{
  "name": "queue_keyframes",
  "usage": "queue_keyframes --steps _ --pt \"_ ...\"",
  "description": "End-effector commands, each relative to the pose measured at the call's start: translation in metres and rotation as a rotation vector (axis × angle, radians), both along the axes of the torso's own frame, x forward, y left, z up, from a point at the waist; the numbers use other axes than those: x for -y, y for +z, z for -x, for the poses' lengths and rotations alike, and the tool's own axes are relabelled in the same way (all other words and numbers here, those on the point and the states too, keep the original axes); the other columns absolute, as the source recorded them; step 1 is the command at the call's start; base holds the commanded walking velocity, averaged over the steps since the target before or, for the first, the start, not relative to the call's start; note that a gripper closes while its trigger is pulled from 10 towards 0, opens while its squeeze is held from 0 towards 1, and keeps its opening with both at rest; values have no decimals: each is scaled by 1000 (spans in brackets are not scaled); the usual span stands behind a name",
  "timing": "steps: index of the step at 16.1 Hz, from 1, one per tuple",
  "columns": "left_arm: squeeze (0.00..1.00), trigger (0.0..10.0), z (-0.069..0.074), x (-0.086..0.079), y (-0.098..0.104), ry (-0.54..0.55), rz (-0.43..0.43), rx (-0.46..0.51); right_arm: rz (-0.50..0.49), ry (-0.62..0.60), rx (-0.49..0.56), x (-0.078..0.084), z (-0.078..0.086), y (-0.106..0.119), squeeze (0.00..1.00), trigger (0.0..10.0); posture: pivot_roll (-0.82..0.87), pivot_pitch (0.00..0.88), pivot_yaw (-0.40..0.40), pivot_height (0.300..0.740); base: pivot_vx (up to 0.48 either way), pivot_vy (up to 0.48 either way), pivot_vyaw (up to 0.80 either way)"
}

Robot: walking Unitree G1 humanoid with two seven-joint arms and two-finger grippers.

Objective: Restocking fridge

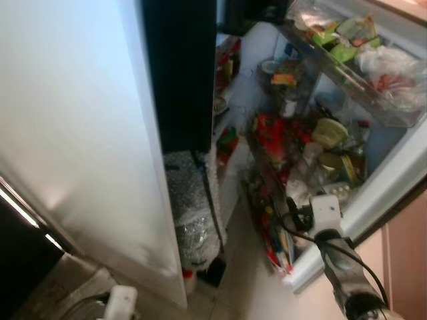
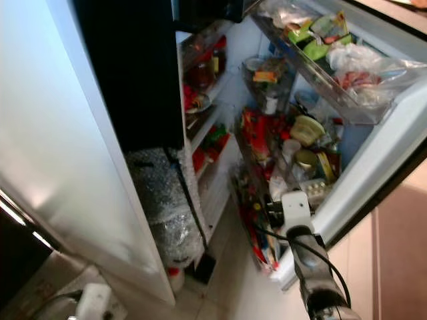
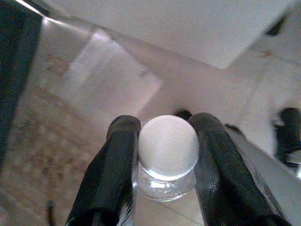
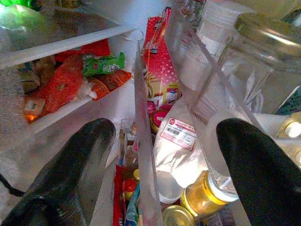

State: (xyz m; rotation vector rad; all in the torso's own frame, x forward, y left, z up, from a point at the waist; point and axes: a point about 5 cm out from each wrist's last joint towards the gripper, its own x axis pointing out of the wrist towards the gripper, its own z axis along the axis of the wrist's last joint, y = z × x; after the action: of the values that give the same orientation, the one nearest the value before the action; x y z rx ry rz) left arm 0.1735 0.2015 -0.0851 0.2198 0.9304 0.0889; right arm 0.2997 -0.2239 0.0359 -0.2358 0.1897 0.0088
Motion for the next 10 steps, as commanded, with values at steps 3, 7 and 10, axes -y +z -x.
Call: queue_keyframes --steps 3,7,10 --pt "0 10000 6 -8 -2 -3 -25 -30 -11 -30 -12 4 1 -1 0 10000 -104 50 -44 740 0 -340 0" --pt "0 10000 7 -8 -2 -7 -26 -32 -10 -31 -16 4 2 -3 0 10000 -105 42 -42 740 0 -338 0" --pt "0 10000 8 -8 -2 -9 -29 -36 -9 -29 -25 4 3 -4 0 10000 -103 39 -42 740 0 -326 0"
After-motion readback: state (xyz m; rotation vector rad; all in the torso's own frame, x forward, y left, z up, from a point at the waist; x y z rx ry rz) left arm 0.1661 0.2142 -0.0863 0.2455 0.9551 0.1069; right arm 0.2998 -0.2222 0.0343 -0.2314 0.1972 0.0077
